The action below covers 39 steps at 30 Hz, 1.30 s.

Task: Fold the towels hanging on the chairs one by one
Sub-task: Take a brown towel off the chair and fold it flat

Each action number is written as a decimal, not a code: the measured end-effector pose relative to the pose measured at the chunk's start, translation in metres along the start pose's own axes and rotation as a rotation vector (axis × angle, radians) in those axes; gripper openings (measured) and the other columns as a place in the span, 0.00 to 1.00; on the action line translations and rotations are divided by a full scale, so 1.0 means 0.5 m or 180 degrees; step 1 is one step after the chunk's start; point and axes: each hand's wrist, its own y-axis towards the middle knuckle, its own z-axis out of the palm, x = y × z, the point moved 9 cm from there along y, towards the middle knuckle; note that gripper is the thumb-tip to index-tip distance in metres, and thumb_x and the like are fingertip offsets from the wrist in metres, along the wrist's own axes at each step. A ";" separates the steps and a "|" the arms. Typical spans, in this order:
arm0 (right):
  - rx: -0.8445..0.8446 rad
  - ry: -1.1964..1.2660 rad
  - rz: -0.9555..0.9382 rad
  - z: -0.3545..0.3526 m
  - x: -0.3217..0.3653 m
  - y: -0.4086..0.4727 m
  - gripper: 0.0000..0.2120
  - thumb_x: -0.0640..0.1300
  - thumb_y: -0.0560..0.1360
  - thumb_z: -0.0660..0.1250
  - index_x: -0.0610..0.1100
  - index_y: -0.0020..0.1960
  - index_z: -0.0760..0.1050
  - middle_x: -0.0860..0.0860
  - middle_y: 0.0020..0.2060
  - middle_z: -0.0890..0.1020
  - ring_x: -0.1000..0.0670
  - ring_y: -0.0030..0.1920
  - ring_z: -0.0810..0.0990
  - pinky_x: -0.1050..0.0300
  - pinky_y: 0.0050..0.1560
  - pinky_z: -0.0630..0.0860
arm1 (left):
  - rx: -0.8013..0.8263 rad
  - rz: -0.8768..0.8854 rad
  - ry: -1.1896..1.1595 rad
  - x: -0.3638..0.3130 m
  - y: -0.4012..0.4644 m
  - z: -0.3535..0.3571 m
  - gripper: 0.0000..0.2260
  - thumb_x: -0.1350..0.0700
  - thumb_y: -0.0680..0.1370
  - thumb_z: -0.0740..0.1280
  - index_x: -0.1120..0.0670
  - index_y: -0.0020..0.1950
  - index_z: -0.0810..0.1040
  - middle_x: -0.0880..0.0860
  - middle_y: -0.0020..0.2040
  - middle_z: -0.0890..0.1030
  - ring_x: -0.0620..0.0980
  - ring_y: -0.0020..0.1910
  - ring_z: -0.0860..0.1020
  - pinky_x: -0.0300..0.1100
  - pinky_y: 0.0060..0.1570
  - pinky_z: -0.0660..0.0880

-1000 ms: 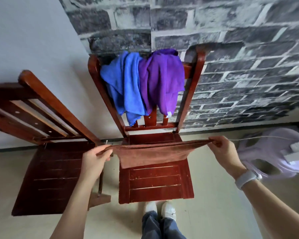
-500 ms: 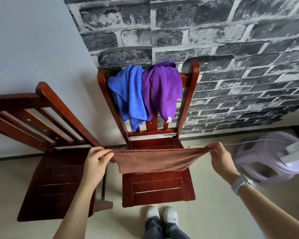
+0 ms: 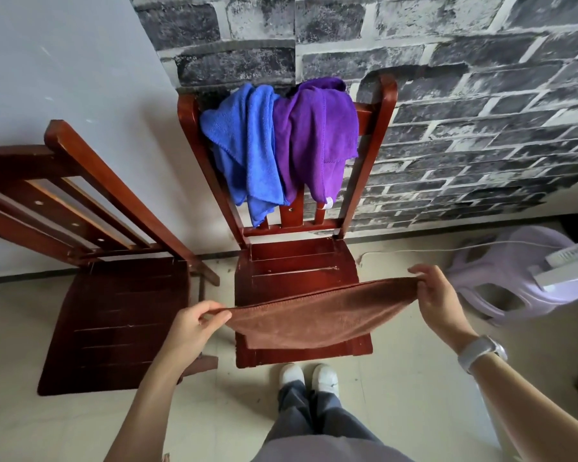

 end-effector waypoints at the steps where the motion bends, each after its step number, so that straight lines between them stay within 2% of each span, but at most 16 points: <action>1: 0.0001 -0.0054 -0.0035 -0.002 0.002 -0.001 0.13 0.27 0.75 0.54 0.37 0.54 0.72 0.45 0.45 0.77 0.43 0.44 0.75 0.61 0.45 0.69 | -0.0038 0.0037 0.0031 0.000 0.001 0.000 0.03 0.60 0.74 0.68 0.54 0.46 0.79 0.48 0.43 0.81 0.43 0.45 0.77 0.31 0.43 0.70; 4: 0.0026 -0.0369 -0.0345 -0.013 0.014 -0.008 0.13 0.26 0.74 0.55 0.37 0.51 0.74 0.47 0.42 0.78 0.44 0.40 0.76 0.66 0.39 0.68 | -0.0145 0.0135 0.0161 -0.005 -0.001 -0.003 0.03 0.61 0.73 0.69 0.54 0.45 0.79 0.47 0.42 0.80 0.43 0.44 0.77 0.30 0.42 0.69; 8: 0.0001 -0.0813 -0.0508 -0.028 0.017 -0.012 0.12 0.30 0.74 0.58 0.39 0.52 0.77 0.44 0.44 0.81 0.41 0.44 0.80 0.53 0.46 0.74 | -0.0395 0.0294 0.0087 -0.018 -0.010 -0.018 0.09 0.62 0.72 0.70 0.48 0.39 0.77 0.46 0.41 0.80 0.43 0.42 0.77 0.25 0.39 0.70; 9: -0.0042 -0.0867 -0.0533 -0.032 0.021 -0.010 0.12 0.31 0.75 0.58 0.39 0.52 0.78 0.43 0.44 0.81 0.41 0.44 0.80 0.53 0.46 0.74 | -0.0472 0.0327 0.0061 -0.021 -0.011 -0.023 0.10 0.62 0.72 0.70 0.47 0.39 0.77 0.45 0.41 0.80 0.44 0.42 0.77 0.25 0.40 0.69; 11: -0.0065 -0.0737 -0.0508 -0.039 0.031 -0.007 0.12 0.30 0.74 0.57 0.38 0.50 0.78 0.45 0.38 0.81 0.45 0.39 0.80 0.60 0.42 0.71 | -0.0622 0.0355 0.0027 -0.023 -0.011 -0.033 0.07 0.62 0.73 0.69 0.50 0.42 0.78 0.44 0.42 0.79 0.46 0.44 0.77 0.28 0.41 0.71; 12: -0.0049 -0.0575 -0.0415 -0.040 0.032 -0.004 0.12 0.29 0.74 0.57 0.37 0.50 0.78 0.47 0.33 0.80 0.52 0.34 0.79 0.66 0.38 0.70 | -0.0688 0.0353 0.0004 -0.024 -0.012 -0.038 0.04 0.62 0.73 0.68 0.53 0.45 0.79 0.44 0.42 0.79 0.47 0.45 0.76 0.29 0.42 0.71; 14: 0.0006 -0.0171 -0.0135 -0.040 0.027 0.004 0.13 0.28 0.75 0.55 0.38 0.50 0.77 0.47 0.27 0.77 0.57 0.27 0.76 0.70 0.31 0.69 | -0.0805 0.0382 -0.0016 -0.027 -0.011 -0.048 0.07 0.62 0.74 0.67 0.58 0.51 0.80 0.47 0.43 0.79 0.45 0.45 0.75 0.26 0.43 0.71; 16: 0.0019 0.0259 0.0081 -0.040 0.024 0.012 0.14 0.28 0.76 0.53 0.38 0.51 0.76 0.44 0.28 0.78 0.57 0.27 0.78 0.69 0.33 0.73 | -0.0892 0.0447 -0.0037 -0.034 -0.012 -0.056 0.09 0.63 0.74 0.68 0.60 0.54 0.80 0.52 0.46 0.79 0.42 0.45 0.75 0.20 0.43 0.69; 19: 0.0169 0.0568 0.0177 -0.038 0.034 0.016 0.14 0.28 0.75 0.56 0.41 0.52 0.74 0.44 0.32 0.80 0.60 0.29 0.80 0.70 0.39 0.75 | -0.0991 0.0512 -0.0199 -0.042 -0.017 -0.070 0.11 0.65 0.73 0.67 0.62 0.55 0.80 0.55 0.47 0.80 0.38 0.43 0.78 0.20 0.45 0.70; 22: 0.0371 0.0502 0.0114 -0.026 0.046 0.011 0.12 0.29 0.74 0.61 0.44 0.51 0.73 0.46 0.32 0.80 0.63 0.29 0.79 0.74 0.38 0.74 | -0.0993 0.0570 -0.0285 -0.046 -0.023 -0.079 0.11 0.67 0.73 0.67 0.64 0.55 0.79 0.50 0.44 0.80 0.28 0.43 0.77 0.20 0.45 0.70; 24: 0.0295 0.0493 0.0111 -0.028 0.044 0.009 0.09 0.30 0.74 0.62 0.41 0.49 0.75 0.48 0.30 0.80 0.62 0.29 0.79 0.73 0.37 0.74 | -0.0962 0.0534 -0.0363 -0.044 -0.025 -0.080 0.12 0.67 0.73 0.66 0.64 0.56 0.78 0.44 0.43 0.79 0.27 0.43 0.76 0.20 0.45 0.70; 28: 0.0013 0.0361 -0.0053 -0.044 0.044 -0.004 0.09 0.31 0.75 0.61 0.43 0.43 0.75 0.49 0.27 0.78 0.58 0.30 0.77 0.69 0.35 0.71 | -0.0997 0.0428 -0.0531 -0.033 -0.035 -0.082 0.13 0.67 0.74 0.66 0.57 0.57 0.77 0.37 0.37 0.82 0.32 0.44 0.78 0.21 0.46 0.71; 31: 0.0052 0.0230 -0.0225 -0.053 0.047 -0.024 0.07 0.32 0.74 0.63 0.41 0.44 0.78 0.51 0.31 0.78 0.63 0.34 0.76 0.73 0.36 0.69 | -0.0968 0.0281 -0.0792 -0.019 -0.052 -0.083 0.11 0.66 0.75 0.65 0.56 0.54 0.79 0.42 0.44 0.80 0.39 0.45 0.79 0.22 0.46 0.73; 33: 0.0348 0.0468 0.0062 -0.046 0.023 -0.035 0.05 0.33 0.74 0.64 0.40 0.43 0.78 0.51 0.33 0.78 0.62 0.34 0.75 0.73 0.37 0.68 | -0.0769 0.0111 -0.0924 -0.008 -0.066 -0.075 0.09 0.65 0.75 0.65 0.53 0.51 0.79 0.45 0.44 0.80 0.39 0.45 0.79 0.24 0.45 0.74; 37: 0.1232 0.1829 0.1079 0.006 -0.027 -0.071 0.02 0.36 0.70 0.67 0.39 0.38 0.78 0.47 0.34 0.79 0.54 0.36 0.77 0.69 0.39 0.75 | -0.0364 -0.0284 -0.0881 0.036 -0.079 -0.048 0.06 0.62 0.77 0.63 0.54 0.47 0.78 0.48 0.43 0.80 0.42 0.45 0.76 0.30 0.45 0.68; 39: 0.1591 0.1916 0.1480 0.039 -0.057 -0.087 0.05 0.34 0.73 0.63 0.37 0.40 0.76 0.45 0.35 0.77 0.54 0.35 0.78 0.66 0.37 0.76 | -0.0127 -0.0550 -0.0855 0.075 -0.073 -0.027 0.07 0.61 0.77 0.63 0.54 0.44 0.80 0.52 0.42 0.81 0.46 0.44 0.77 0.33 0.46 0.69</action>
